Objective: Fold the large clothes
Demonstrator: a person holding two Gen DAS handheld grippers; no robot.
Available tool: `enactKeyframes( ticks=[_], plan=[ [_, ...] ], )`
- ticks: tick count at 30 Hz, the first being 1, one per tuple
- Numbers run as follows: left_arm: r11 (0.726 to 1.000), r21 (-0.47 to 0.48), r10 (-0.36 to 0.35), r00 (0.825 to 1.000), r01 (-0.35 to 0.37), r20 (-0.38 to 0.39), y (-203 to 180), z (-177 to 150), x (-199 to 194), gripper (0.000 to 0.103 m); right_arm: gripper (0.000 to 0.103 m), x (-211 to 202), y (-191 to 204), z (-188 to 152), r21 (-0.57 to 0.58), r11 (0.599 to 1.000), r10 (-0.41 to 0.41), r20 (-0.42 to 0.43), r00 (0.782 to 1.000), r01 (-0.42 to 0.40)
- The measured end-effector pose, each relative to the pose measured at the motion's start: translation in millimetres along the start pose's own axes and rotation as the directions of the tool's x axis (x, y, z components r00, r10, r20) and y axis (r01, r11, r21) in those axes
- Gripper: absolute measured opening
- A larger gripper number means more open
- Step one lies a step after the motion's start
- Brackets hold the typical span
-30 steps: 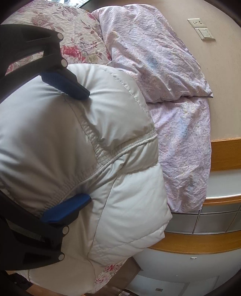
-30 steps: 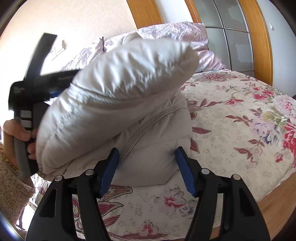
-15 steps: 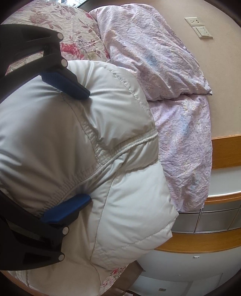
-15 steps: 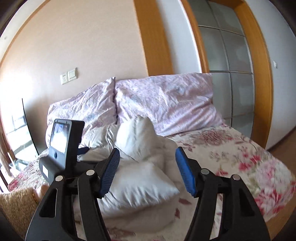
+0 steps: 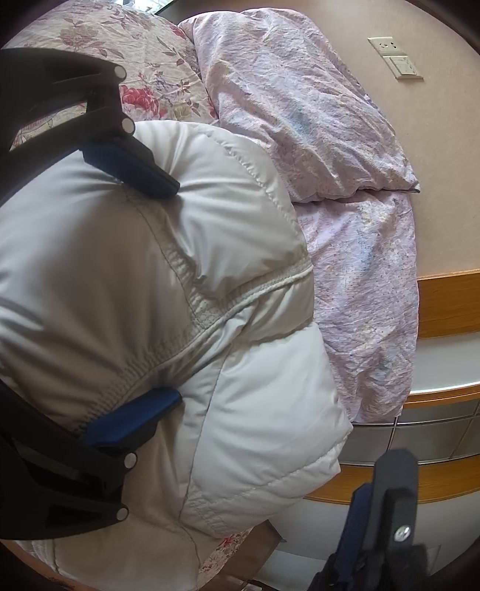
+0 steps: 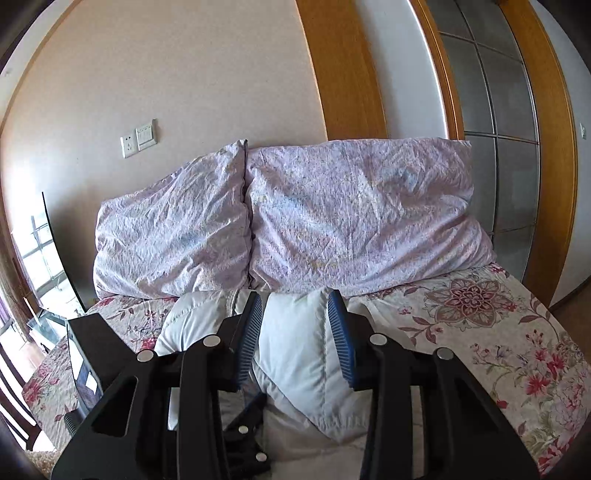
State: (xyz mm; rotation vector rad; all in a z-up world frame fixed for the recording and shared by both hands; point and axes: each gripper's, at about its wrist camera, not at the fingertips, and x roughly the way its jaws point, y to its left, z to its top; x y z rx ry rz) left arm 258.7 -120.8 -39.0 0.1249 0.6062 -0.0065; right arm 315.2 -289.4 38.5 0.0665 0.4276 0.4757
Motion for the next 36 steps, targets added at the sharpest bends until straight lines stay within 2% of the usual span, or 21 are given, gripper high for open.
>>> enactKeyframes(
  ticks=[3,8,13,36],
  plan=[
    [1.0,-0.001,-0.001,1.0,0.001,0.0,0.2,-0.1,0.1,0.101,0.04,21.1,-3.2,-1.7,-0.012,0.999,-0.032,-0.036,0.999,0.032],
    [0.999,-0.023,-0.04,0.999,0.04,0.024,1.3,0.9,-5.1,0.101,0.036,74.8,-42.8,-39.2,0.056,0.991,-0.106,-0.208,0.972,0.12],
    [1.0,-0.003,-0.017,0.999,0.017,0.028,-7.2,2.0,-4.9,0.101,0.036,91.2,-46.3,-58.5,0.03,0.986,-0.151,-0.237,0.96,0.163],
    [0.999,0.039,0.022,0.997,-0.019,-0.077,-15.2,5.0,20.4,0.101,0.036,121.2,-57.4,-75.4,0.056,0.984,-0.139,-0.367,0.92,0.171]
  ],
)
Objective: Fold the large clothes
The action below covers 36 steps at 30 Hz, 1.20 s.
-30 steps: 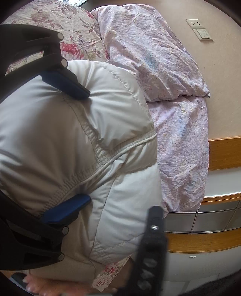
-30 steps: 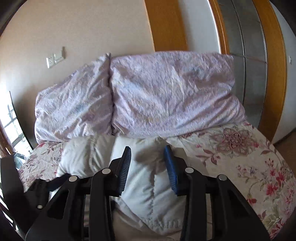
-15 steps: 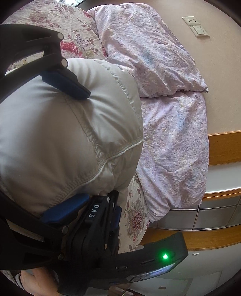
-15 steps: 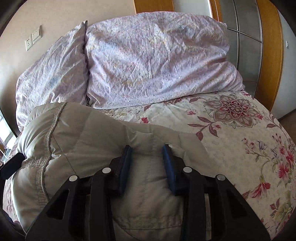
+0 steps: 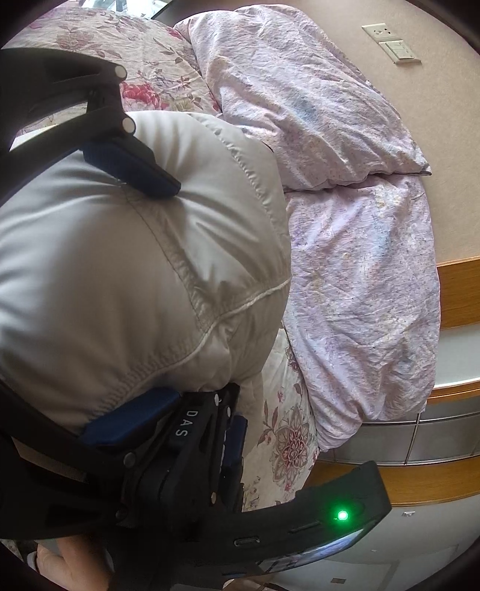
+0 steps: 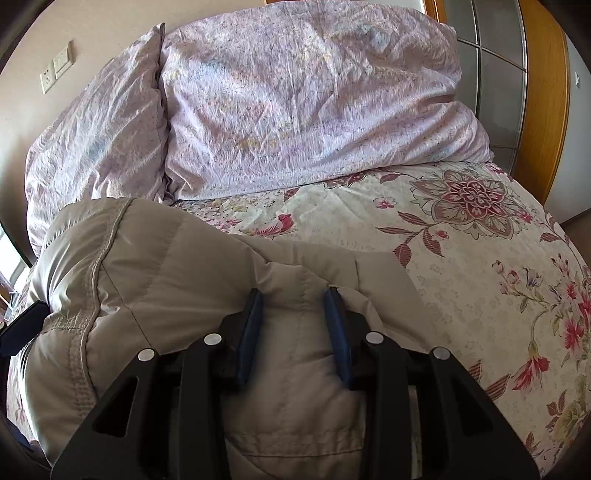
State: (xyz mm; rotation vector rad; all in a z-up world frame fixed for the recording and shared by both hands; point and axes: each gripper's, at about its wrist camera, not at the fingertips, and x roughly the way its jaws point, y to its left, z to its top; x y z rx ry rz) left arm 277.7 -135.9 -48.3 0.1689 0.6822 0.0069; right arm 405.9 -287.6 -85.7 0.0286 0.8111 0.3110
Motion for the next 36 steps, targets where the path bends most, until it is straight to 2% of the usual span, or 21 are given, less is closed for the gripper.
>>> enactKeyframes(
  ticks=[4,7,11,15,17,27,32,36],
  plan=[
    [1.0,0.003,-0.004,1.0,0.004,0.015,1.2,-0.2,-7.8,0.101,0.036,0.8,-1.1,-1.1,0.005,1.0,0.009,-0.001,1.0,-0.009],
    [0.998,-0.03,-0.047,0.998,0.049,0.045,14.5,5.6,-27.9,0.101,0.036,1.3,-4.4,-0.8,0.02,0.999,0.025,-0.002,1.0,-0.024],
    [0.997,-0.07,-0.025,0.997,0.031,0.079,41.5,25.3,-37.5,0.101,0.036,1.2,-5.9,-0.3,0.03,0.999,0.032,-0.001,0.999,-0.032],
    [0.999,-0.036,0.029,1.0,-0.029,-0.005,48.7,35.7,-7.5,0.101,0.036,0.8,-6.8,-0.3,0.037,0.999,0.038,0.001,0.999,-0.038],
    [0.999,-0.042,0.022,0.997,-0.025,-0.068,48.2,32.4,9.5,0.101,0.036,0.4,-6.9,-0.1,0.037,0.999,0.039,0.003,0.999,-0.039],
    [0.994,-0.106,-0.019,0.995,0.009,-0.097,57.6,20.4,33.9,0.101,0.036,2.0,-4.2,1.7,0.035,0.999,0.015,-0.002,1.0,-0.015],
    [0.995,-0.101,0.004,0.995,-0.014,-0.097,54.4,19.2,38.7,0.101,0.037,3.6,-5.1,2.8,0.035,0.999,0.011,-0.007,1.0,-0.011],
    [0.994,-0.113,-0.008,0.995,-0.004,-0.103,56.2,19.0,42.7,0.101,0.037,4.9,-5.1,3.6,0.036,0.999,0.012,-0.013,1.0,-0.011]
  ],
)
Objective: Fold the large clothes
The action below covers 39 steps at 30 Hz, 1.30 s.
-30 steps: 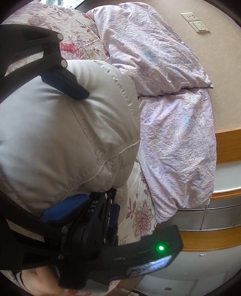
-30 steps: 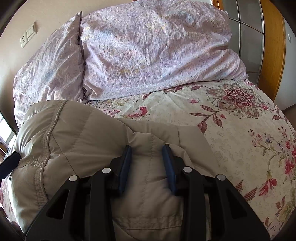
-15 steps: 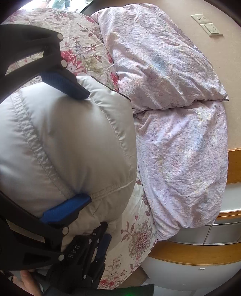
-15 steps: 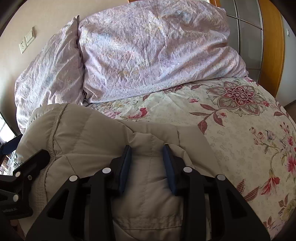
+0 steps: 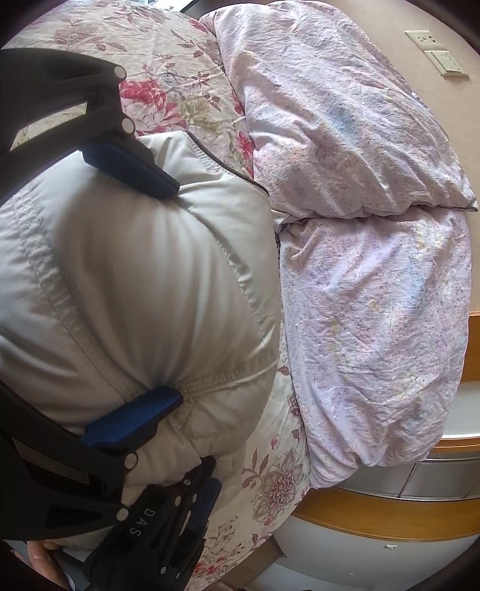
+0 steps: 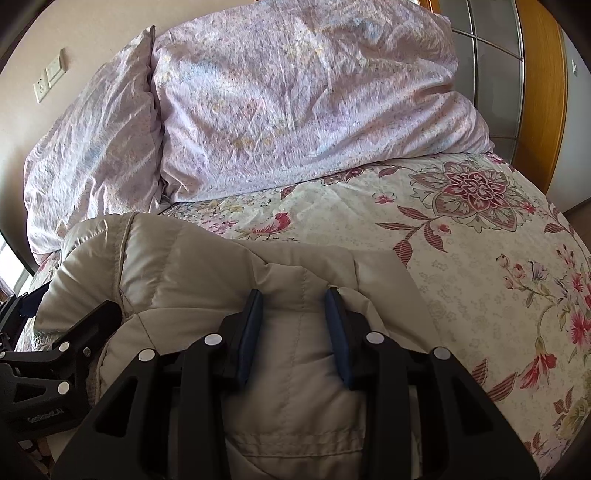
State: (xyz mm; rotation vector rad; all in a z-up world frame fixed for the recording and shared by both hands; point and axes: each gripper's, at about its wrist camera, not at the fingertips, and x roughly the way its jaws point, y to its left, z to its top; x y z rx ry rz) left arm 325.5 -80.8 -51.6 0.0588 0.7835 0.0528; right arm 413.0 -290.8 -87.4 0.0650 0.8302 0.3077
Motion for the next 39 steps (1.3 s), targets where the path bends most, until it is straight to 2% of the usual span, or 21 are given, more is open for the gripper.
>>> enactKeyframes(
  ticks=[19,23,28,31,39],
  plan=[
    [0.999,-0.018,-0.028,0.998,0.027,-0.05,3.1,4.7,19.4,0.101,0.037,7.2,1.9,2.9,-0.014,0.999,-0.043,-0.016,0.999,0.043],
    [1.0,-0.012,-0.023,0.999,0.023,-0.043,4.1,6.0,10.8,0.101,0.037,4.2,-2.3,4.1,0.0,1.0,-0.008,-0.01,1.0,0.008],
    [0.998,-0.034,-0.05,0.999,0.05,-0.017,21.4,-0.2,-19.1,0.101,0.037,-26.6,0.4,-5.5,-0.047,0.999,0.0,0.033,0.999,0.002],
    [0.999,-0.016,-0.04,0.999,0.04,0.008,22.7,-2.5,-27.1,0.101,0.039,-40.9,1.8,-14.0,-0.075,0.997,-0.008,0.061,0.998,0.012],
    [1.0,-0.007,-0.003,1.0,0.003,0.03,13.0,-7.7,-18.5,0.101,0.04,-34.6,1.4,-24.7,-0.079,0.996,-0.037,0.109,0.993,0.046]
  ],
)
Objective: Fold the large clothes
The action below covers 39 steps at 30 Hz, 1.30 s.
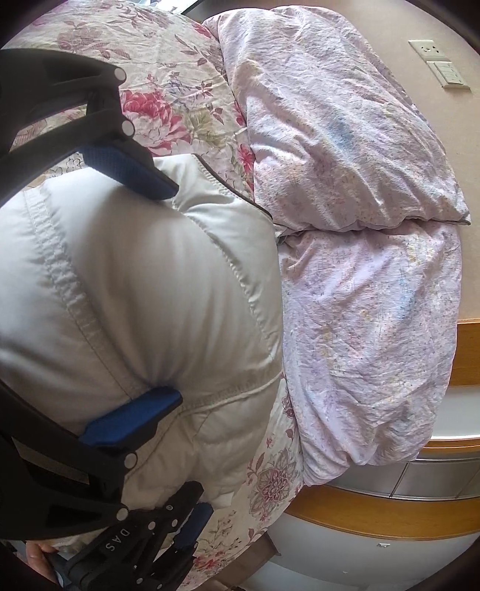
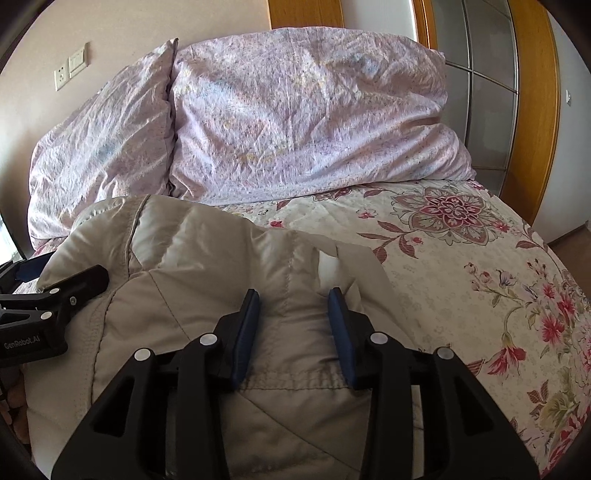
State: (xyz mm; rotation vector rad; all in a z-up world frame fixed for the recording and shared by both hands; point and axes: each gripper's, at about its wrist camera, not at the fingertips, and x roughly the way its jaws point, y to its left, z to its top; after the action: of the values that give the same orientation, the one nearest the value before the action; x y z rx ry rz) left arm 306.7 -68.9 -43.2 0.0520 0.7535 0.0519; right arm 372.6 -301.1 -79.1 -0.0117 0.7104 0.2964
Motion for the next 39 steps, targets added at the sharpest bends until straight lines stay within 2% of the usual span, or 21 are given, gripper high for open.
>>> enactKeyframes(
  ticks=[12,27,31,32,34,36,39],
  plan=[
    [0.999,-0.032,-0.041,0.999,0.041,-0.004,3.0,-3.1,10.6,0.101,0.04,2.9,-6.5,-5.1,0.036,0.999,0.03,0.009,1.0,-0.03],
    [0.997,-0.047,-0.055,0.999,0.054,0.0,3.5,-2.2,11.3,0.101,0.041,4.5,-10.1,-3.9,0.056,0.997,0.055,0.004,0.998,-0.055],
    [0.993,-0.08,-0.082,0.997,0.083,0.009,15.3,-2.7,-4.2,0.101,0.042,3.7,-13.0,4.1,0.068,0.994,0.086,-0.053,0.995,-0.082],
    [0.99,-0.099,-0.102,0.995,0.103,0.015,21.6,-4.8,-11.8,0.101,0.044,1.2,-14.2,7.2,0.073,0.993,0.095,-0.075,0.993,-0.089],
    [0.979,-0.132,-0.155,0.988,0.156,0.02,35.7,-9.6,-26.6,0.101,0.061,-8.8,-21.7,12.4,0.101,0.987,0.138,-0.102,0.985,-0.128],
    [0.962,-0.162,-0.222,0.975,0.22,0.004,51.9,-16.0,-37.2,0.101,0.099,-22.3,-34.4,16.1,0.148,0.974,0.185,-0.109,0.977,-0.168],
    [0.946,-0.203,-0.264,0.964,0.253,-0.027,73.5,-25.3,-42.4,0.101,0.102,-39.1,-62.1,21.2,0.23,0.951,0.236,-0.109,0.966,-0.206]
  ],
)
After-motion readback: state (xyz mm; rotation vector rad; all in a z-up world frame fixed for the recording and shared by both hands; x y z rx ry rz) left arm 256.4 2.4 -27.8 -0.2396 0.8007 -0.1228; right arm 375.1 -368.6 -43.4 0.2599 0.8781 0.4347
